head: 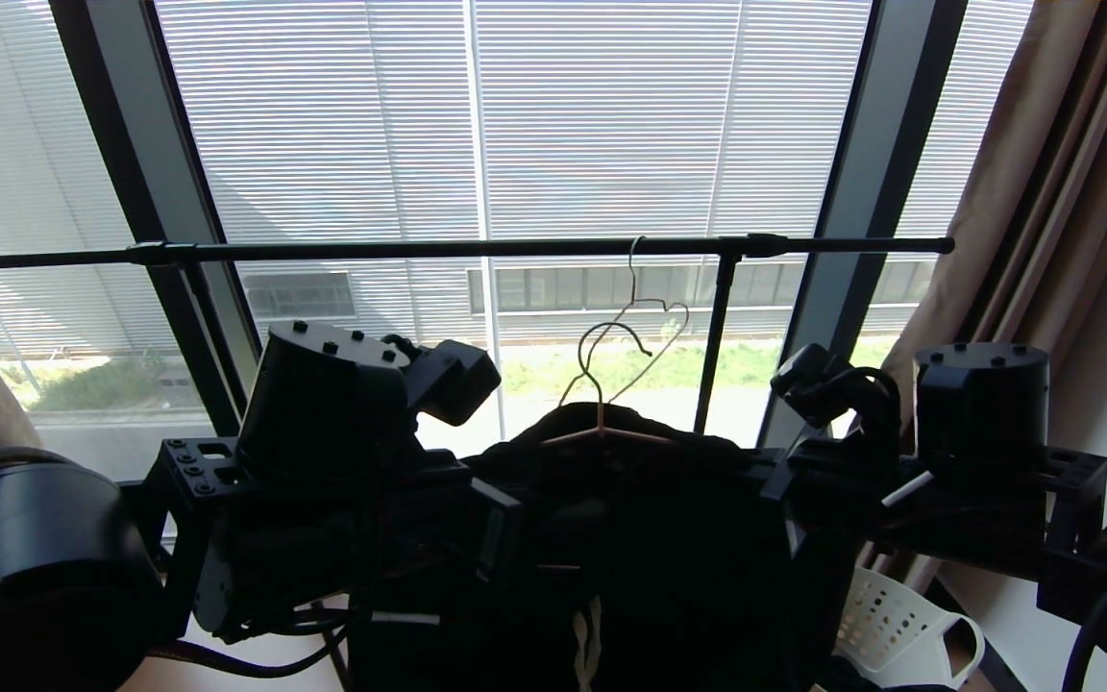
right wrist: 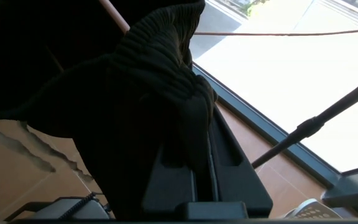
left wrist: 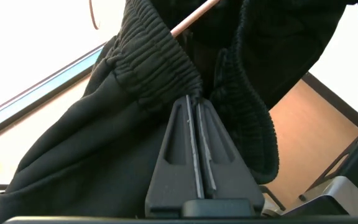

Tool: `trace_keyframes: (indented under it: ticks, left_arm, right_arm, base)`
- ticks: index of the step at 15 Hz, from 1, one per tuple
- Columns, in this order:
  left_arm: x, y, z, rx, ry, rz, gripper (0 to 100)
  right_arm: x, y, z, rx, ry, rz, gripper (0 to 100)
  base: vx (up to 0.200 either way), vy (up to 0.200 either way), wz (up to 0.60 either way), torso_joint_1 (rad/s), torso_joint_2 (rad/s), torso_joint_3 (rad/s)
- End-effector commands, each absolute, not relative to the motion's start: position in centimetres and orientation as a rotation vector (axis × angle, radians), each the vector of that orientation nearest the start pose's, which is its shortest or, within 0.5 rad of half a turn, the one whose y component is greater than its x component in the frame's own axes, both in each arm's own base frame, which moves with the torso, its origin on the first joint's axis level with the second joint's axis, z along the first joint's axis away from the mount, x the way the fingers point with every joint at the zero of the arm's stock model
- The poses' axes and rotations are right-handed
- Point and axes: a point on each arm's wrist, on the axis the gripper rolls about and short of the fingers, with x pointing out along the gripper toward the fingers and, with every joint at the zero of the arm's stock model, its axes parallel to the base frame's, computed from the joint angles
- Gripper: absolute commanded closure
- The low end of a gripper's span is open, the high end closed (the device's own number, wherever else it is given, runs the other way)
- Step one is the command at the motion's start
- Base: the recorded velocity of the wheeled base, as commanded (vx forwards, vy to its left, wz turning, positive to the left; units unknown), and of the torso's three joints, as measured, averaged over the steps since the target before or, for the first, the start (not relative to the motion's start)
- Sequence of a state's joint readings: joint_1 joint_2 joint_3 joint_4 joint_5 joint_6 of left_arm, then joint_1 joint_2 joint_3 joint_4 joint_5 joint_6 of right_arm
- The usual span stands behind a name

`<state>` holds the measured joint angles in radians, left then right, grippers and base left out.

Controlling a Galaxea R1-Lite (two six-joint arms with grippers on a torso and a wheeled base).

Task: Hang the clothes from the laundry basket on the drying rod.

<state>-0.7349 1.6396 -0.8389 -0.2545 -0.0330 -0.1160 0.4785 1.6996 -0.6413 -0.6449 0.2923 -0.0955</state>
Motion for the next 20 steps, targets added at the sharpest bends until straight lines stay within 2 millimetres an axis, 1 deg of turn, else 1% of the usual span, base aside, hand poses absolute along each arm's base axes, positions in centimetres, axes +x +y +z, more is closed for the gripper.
trace_keyframes:
  ticks: [1, 6, 7, 10, 15, 18, 20]
  left_arm:
    - [21.0, -19.1, 17.2, 0.097, 0.569, -0.719, 100]
    - [21.0, -19.1, 17.1, 0.101, 0.569, -0.720, 100]
    - [21.0, -19.1, 17.1, 0.102, 0.569, -0.721, 0]
    - [21.2, -19.2, 17.4, 0.087, 0.534, -0.723, 0]
    - [20.7, -18.7, 17.2, 0.068, 0.479, -0.728, 0]
    - [20.0, -17.9, 18.7, 0.046, 0.429, -0.732, 0]
    - [19.6, -16.7, 19.4, 0.033, 0.402, -0.709, 0]
  right_arm:
    - [24.7, 13.6, 14.1, -0.114, 0.372, 0.782, 100]
    - [24.5, 13.6, 14.2, -0.094, 0.353, 0.805, 100]
    - [24.4, 13.6, 14.2, -0.093, 0.355, 0.808, 100]
    - [24.4, 13.6, 14.1, -0.093, 0.358, 0.811, 100]
    - [24.6, 13.6, 13.9, -0.093, 0.363, 0.811, 100]
    - [24.7, 13.6, 13.7, -0.085, 0.371, 0.840, 100]
    - [24.9, 13.5, 13.6, -0.082, 0.352, 0.840, 100]
  base:
    - [0.000, 0.000, 0.00, 0.000, 0.00, 0.000]
    - [0.000, 0.000, 0.00, 0.000, 0.00, 0.000]
    - [0.000, 0.000, 0.00, 0.000, 0.00, 0.000]
    - [0.000, 0.000, 0.00, 0.000, 0.00, 0.000]
    - [0.000, 0.000, 0.00, 0.000, 0.00, 0.000]
    - [0.000, 0.000, 0.00, 0.000, 0.00, 0.000]
    - [0.000, 0.000, 0.00, 0.000, 0.00, 0.000]
